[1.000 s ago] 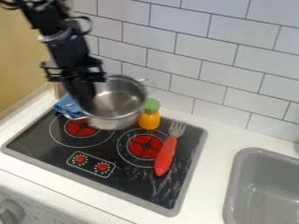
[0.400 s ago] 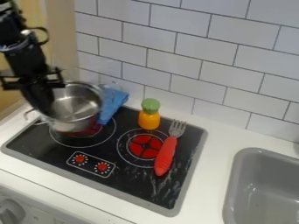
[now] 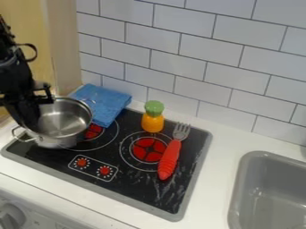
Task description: Move the silver pot below the left burner
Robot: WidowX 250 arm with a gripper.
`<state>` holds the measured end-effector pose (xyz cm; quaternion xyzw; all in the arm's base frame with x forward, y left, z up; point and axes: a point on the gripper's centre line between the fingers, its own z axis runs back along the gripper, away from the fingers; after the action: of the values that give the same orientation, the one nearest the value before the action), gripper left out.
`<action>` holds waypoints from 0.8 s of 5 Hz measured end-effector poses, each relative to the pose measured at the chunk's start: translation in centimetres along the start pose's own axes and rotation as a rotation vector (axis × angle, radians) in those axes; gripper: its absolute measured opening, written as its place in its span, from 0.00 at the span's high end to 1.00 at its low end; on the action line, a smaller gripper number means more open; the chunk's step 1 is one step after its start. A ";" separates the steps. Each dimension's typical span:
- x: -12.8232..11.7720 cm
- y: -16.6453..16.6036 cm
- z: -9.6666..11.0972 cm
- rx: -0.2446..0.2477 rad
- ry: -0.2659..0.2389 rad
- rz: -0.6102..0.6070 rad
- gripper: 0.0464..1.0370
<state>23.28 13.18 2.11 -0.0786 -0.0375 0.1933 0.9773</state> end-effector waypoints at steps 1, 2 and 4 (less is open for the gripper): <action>-0.2 0.3 -0.1 0.012 0.006 0.005 0.99; -0.8 0.6 -0.8 0.020 0.032 0.035 0.97; -1.0 0.8 -1.3 0.029 0.052 0.089 0.52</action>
<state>22.17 13.32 0.69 -0.0710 -0.0058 0.2349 0.9694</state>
